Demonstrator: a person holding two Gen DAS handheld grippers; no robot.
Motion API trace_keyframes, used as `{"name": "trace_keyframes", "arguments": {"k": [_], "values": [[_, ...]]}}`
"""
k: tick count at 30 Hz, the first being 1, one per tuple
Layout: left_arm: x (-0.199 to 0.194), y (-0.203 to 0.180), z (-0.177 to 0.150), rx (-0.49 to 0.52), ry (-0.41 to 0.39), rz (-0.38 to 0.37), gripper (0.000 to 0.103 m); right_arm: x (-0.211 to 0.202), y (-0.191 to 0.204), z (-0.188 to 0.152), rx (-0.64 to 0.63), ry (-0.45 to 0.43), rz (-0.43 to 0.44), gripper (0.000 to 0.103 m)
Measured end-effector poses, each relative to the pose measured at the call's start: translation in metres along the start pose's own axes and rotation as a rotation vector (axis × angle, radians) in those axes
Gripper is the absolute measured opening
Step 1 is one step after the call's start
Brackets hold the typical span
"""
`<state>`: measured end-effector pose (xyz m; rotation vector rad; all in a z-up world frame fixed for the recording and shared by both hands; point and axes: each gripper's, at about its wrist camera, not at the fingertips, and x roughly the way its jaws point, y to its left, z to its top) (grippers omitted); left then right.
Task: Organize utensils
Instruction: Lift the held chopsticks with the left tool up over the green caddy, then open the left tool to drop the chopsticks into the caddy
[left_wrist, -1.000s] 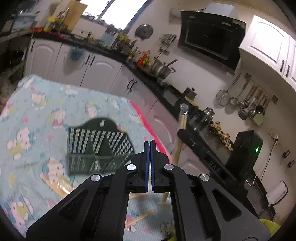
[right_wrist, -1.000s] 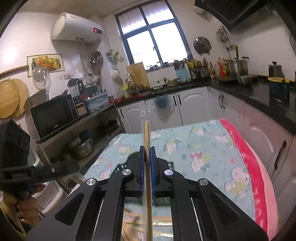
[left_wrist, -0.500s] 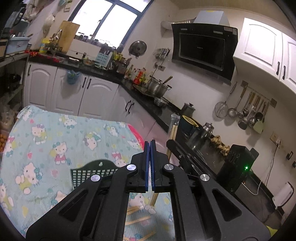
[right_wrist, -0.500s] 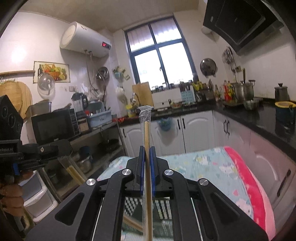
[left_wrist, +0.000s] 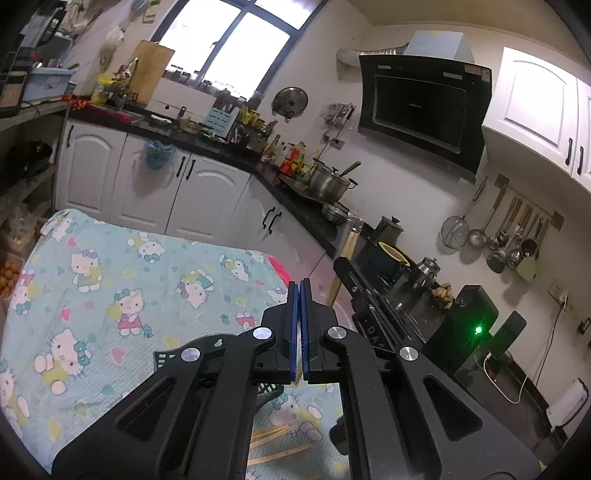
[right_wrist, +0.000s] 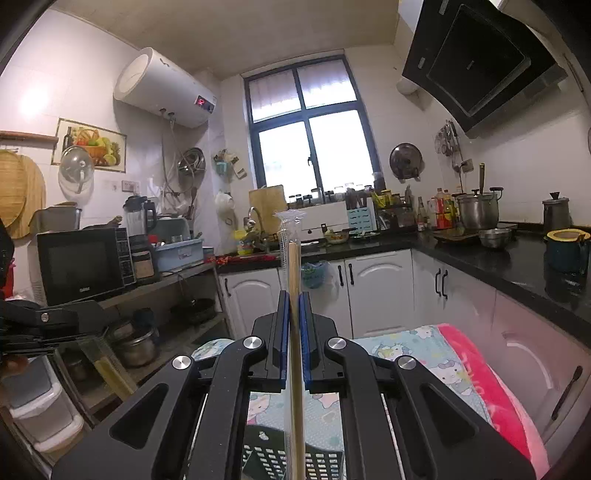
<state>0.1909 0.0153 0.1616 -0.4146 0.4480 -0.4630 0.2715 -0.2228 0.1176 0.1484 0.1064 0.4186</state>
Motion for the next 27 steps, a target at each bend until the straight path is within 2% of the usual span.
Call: {"name": "trace_keyframes", "arguments": {"k": [9,24,26,27], "values": [[0.013,0.008,-0.008,-0.026,0.012,-0.004,0.000,0.021,0.005,-0.021,-0.046,-0.012,-0.045,0.006],[0.030,0.031,-0.028,-0.052,0.037,0.067,0.000,0.039,0.010,-0.053,-0.041,-0.007,-0.084,0.006],[0.032,0.035,-0.031,-0.060,0.045,0.069,0.000,0.039,0.009,-0.057,-0.031,0.004,-0.084,0.013],[0.033,0.036,-0.032,-0.061,0.048,0.073,0.000,0.038,0.007,-0.059,-0.024,0.010,-0.082,0.030]]}}
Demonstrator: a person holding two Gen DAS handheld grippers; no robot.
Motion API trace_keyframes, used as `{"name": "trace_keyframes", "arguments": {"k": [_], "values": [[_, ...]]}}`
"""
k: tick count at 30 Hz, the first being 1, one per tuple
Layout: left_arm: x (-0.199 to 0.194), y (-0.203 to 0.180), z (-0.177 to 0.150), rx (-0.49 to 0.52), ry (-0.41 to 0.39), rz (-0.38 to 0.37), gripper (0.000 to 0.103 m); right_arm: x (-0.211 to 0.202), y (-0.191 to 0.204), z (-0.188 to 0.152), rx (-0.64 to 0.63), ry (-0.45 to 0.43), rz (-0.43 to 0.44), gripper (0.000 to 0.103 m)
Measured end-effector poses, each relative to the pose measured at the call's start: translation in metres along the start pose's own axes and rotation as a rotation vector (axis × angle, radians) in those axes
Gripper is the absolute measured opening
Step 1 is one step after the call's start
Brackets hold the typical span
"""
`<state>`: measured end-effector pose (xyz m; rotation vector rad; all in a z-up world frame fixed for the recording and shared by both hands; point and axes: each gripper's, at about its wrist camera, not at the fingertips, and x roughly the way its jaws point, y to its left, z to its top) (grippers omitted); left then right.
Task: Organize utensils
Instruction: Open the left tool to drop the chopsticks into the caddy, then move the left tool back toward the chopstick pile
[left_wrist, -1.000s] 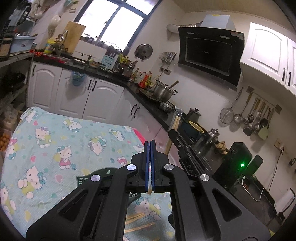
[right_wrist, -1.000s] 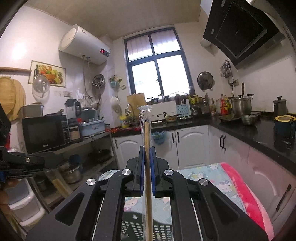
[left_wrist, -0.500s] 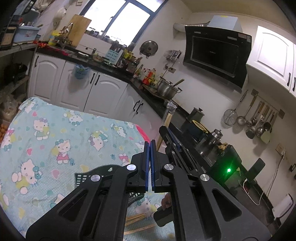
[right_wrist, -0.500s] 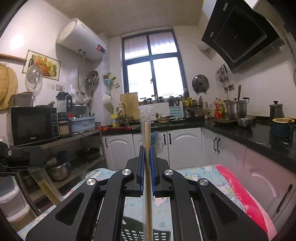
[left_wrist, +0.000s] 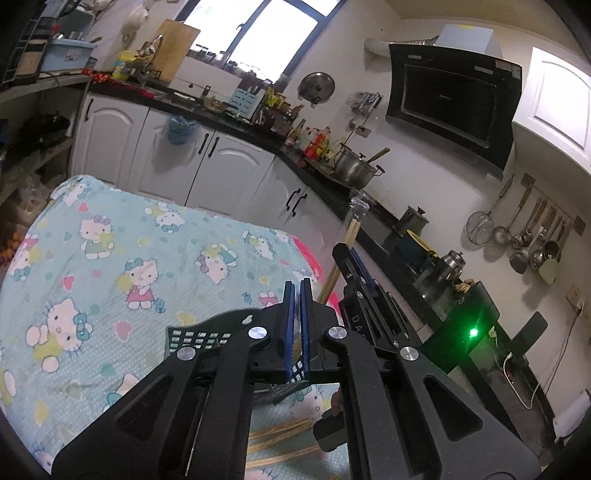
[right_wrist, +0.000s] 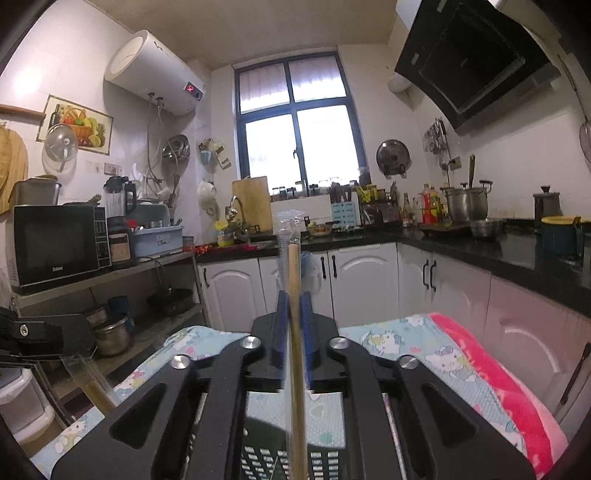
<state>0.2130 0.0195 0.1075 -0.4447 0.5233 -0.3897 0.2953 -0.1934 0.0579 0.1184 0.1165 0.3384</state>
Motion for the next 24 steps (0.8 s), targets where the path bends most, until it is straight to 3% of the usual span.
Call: {"name": "trace_keyframes", "arguments": {"k": [1,2,6,9,16,24], "values": [[0.000,0.001,-0.001,0.000,0.004,0.006,0.002,-0.002,-0.003,-0.002,0.019,0.005,0.002,0.042],[0.000,0.002,-0.003,0.002,0.006,0.010,0.003,-0.005,-0.005,-0.004,0.039,0.005,0.008,0.043],[-0.006,0.007,-0.008,0.005,-0.001,0.041,0.031,-0.015,-0.014,-0.008,0.095,0.041,0.032,0.047],[-0.014,0.008,-0.011,0.024,-0.018,0.075,0.044,-0.025,-0.020,-0.009,0.115,0.071,0.032,0.050],[-0.035,0.018,-0.021,0.024,-0.064,0.140,0.088,-0.057,-0.026,-0.008,0.106,0.116,0.054,0.069],[-0.053,0.024,-0.035,0.039,-0.080,0.182,0.092,-0.085,-0.031,-0.009,0.109,0.185,0.053,0.078]]}}
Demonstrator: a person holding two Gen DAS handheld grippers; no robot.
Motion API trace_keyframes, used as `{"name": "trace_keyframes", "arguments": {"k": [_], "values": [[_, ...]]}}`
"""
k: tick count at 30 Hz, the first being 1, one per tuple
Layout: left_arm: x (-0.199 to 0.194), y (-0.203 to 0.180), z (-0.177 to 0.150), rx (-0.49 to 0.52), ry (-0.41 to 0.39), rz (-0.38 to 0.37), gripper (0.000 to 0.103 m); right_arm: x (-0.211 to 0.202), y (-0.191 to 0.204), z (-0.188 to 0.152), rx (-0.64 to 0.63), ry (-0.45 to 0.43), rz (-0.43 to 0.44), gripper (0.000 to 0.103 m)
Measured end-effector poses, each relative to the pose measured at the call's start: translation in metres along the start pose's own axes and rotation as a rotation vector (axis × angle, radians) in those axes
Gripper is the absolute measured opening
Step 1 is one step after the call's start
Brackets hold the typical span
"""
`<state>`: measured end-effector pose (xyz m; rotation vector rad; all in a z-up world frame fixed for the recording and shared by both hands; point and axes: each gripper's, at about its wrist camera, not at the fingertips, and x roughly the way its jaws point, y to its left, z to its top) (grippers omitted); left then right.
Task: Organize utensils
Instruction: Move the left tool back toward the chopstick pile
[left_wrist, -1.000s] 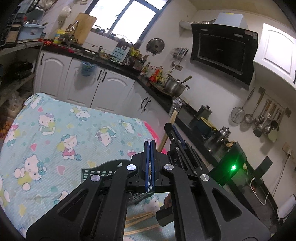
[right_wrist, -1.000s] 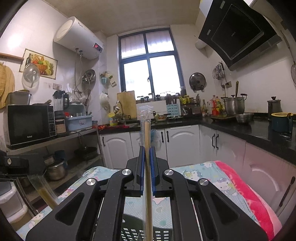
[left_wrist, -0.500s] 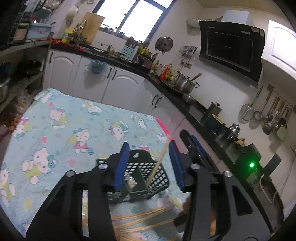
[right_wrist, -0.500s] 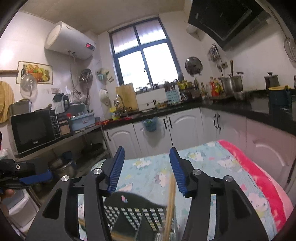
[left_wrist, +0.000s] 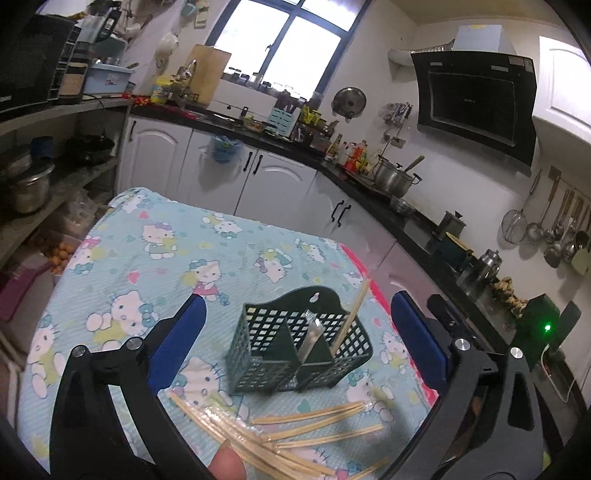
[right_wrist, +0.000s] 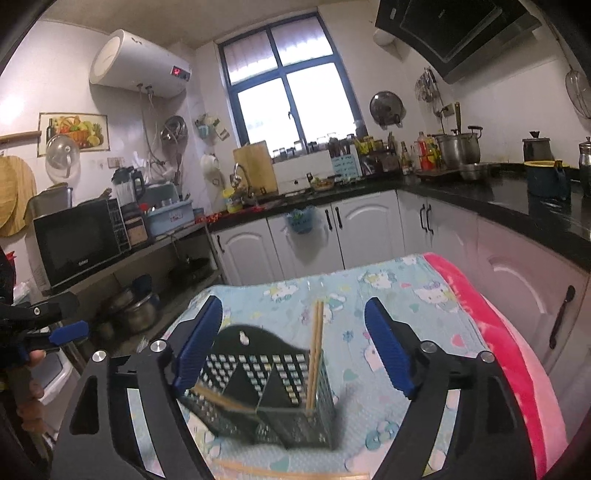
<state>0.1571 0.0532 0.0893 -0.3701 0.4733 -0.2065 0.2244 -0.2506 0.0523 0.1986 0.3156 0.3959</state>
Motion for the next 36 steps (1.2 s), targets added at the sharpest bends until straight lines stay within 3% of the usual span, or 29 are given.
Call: {"name": "trace_keyframes", "arguments": {"k": [15,36], "values": [[-0.014,-0.003,-0.034,0.065,0.021,0.053,0.092,-0.030,0.015,-0.025,-0.075,0.107,0.005,0.082],[-0.014,0.034,-0.076,-0.007,0.127,0.117,0.092,-0.050,0.022,-0.064,-0.148,0.262,0.029,0.082]]}}
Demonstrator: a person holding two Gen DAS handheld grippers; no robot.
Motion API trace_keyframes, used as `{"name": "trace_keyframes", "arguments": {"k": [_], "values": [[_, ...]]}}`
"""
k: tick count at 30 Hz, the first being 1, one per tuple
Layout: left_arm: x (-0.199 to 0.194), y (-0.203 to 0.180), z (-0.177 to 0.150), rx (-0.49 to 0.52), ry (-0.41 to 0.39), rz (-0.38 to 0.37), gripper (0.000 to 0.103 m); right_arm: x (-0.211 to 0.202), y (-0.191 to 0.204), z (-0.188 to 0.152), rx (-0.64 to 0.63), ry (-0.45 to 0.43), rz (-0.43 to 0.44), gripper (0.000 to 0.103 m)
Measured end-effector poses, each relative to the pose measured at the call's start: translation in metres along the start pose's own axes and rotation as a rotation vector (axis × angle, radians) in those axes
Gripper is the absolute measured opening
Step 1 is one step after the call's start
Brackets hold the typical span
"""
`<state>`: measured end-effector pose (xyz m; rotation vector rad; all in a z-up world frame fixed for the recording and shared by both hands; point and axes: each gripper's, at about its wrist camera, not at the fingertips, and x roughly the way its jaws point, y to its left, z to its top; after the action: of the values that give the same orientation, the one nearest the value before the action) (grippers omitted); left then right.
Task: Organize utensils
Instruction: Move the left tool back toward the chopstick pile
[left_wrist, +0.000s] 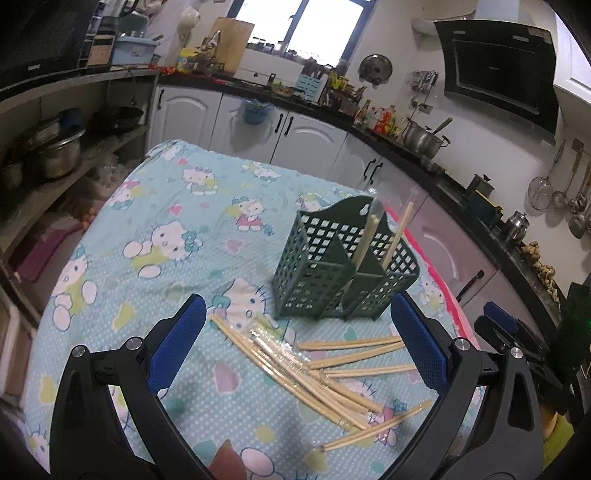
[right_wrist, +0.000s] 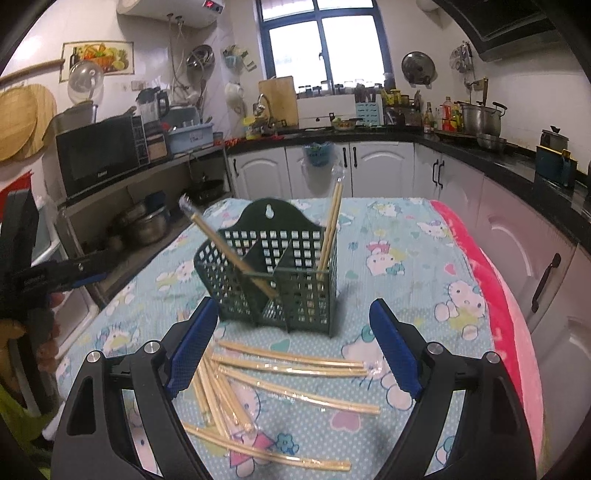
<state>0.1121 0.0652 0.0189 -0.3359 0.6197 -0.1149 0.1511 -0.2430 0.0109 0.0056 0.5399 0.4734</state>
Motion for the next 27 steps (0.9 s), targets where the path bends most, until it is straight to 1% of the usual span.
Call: {"name": "trace_keyframes", "arguments": {"k": [6,12,27], "values": [[0.002,0.008,-0.007,-0.014,0.019,0.019,0.092,0.004,0.001,-0.016,0.002,0.053,-0.001,0.082],[0.008,0.011,-0.020,-0.015,0.059,0.028,0.092,0.008,-0.001,-0.031,-0.001,0.096,-0.014,0.082],[0.028,0.020,-0.047,-0.012,0.146,0.044,0.092,0.015,-0.010,-0.050,0.009,0.154,-0.045,0.082]]}}
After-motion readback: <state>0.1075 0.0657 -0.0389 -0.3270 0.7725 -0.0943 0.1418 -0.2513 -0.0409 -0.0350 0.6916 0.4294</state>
